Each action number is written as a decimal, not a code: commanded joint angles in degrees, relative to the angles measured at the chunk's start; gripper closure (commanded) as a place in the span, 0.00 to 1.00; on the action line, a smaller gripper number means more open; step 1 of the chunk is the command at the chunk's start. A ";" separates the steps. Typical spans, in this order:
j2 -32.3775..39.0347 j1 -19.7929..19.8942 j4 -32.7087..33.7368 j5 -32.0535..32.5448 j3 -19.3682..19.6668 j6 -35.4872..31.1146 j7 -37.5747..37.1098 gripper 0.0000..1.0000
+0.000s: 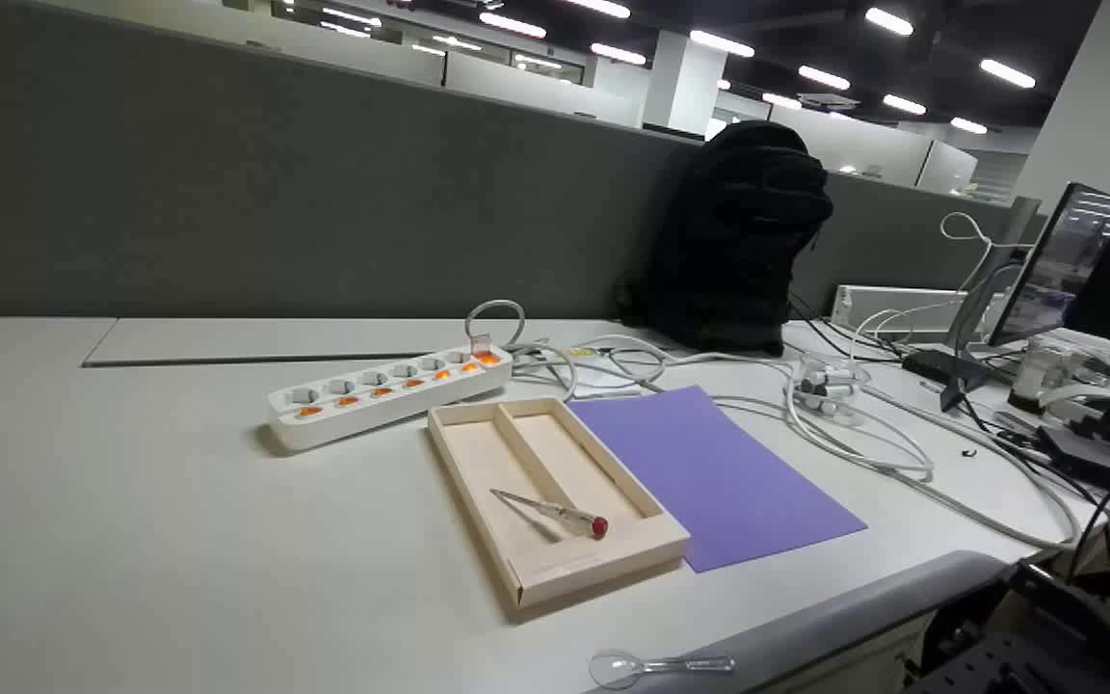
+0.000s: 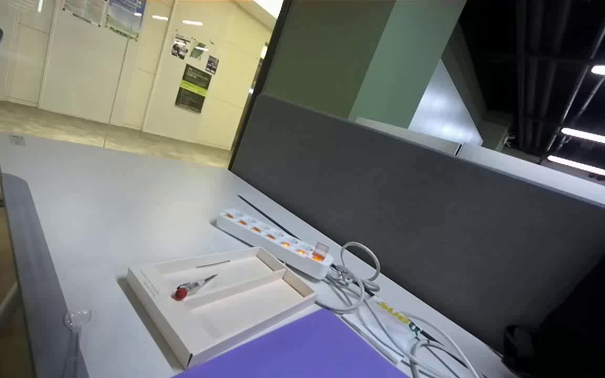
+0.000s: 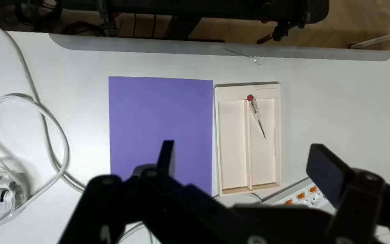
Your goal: Remove the screwdriver from the tray and put it on the purple placemat
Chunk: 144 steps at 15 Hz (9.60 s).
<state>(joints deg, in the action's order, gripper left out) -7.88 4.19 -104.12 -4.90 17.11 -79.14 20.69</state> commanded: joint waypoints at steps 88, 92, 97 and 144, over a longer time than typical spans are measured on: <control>21.14 -12.10 -48.40 17.71 -19.23 -82.57 -11.93 0.96; 16.84 -11.51 -48.85 17.46 -19.41 -83.44 -11.23 0.96; 9.89 -9.88 -49.23 21.36 -16.43 -84.64 -13.84 0.96; 24.86 -0.16 -46.34 8.30 -13.71 -92.65 -17.70 0.02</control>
<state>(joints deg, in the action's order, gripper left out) 21.06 4.30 -150.45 4.43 3.38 -174.90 3.51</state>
